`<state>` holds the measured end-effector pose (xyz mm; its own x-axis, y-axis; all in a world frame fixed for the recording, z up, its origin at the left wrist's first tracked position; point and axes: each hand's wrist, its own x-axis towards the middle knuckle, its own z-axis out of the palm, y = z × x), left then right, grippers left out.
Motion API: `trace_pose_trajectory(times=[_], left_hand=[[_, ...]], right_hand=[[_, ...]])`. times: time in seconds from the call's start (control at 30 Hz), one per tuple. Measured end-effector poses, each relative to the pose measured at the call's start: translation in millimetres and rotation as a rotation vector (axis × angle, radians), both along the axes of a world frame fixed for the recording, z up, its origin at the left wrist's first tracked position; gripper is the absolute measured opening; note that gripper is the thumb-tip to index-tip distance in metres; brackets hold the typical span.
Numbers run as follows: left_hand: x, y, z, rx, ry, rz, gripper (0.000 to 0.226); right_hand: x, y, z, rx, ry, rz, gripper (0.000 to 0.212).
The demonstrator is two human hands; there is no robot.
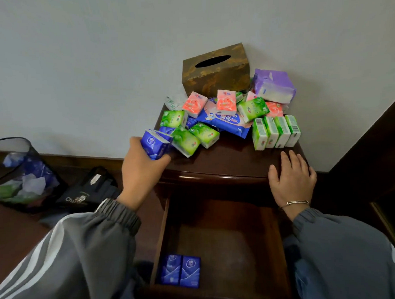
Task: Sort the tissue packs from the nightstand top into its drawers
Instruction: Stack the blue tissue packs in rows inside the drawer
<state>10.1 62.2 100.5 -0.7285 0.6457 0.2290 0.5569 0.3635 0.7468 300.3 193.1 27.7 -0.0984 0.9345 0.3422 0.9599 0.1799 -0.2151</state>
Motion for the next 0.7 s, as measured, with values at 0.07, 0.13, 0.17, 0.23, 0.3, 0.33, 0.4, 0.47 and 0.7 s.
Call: trace_pose_trajectory(times=[0.07,0.13,0.17,0.23,0.3,0.33,0.4,0.47,0.7], left_hand=[[-18,1,-7,-0.049,-0.046,0.048,0.046],[-25,5,-16,-0.087,-0.072,0.043,0.047],[-27,7,-21,-0.100,-0.065,0.035,0.047],[-27,11,-28,-0.125,-0.001,0.019,0.050],[-28,13,-31,-0.153,0.039,0.017,0.053],[-30,13,-31,-0.163,0.039,0.016,0.054],[-32,11,-32,-0.177,0.048,-0.004,0.054],[-33,9,-32,-0.181,0.056,-0.023,0.054],[-33,10,-32,-0.191,0.050,-0.015,0.060]], right_hand=[[1,0,1,-0.022,0.048,0.008,0.062],[1,-3,9,-0.019,0.212,0.001,0.060],[-2,-5,16,0.014,0.303,0.007,0.058],[-17,-15,32,0.145,0.372,0.109,0.054],[-46,-26,51,0.252,0.347,0.318,0.046],[-65,-31,59,0.259,0.325,0.428,0.042],[-106,-36,71,0.218,0.238,0.611,0.040],[-146,-35,77,0.139,0.094,0.683,0.045],[-214,-11,67,-0.158,-0.009,0.525,0.067]])
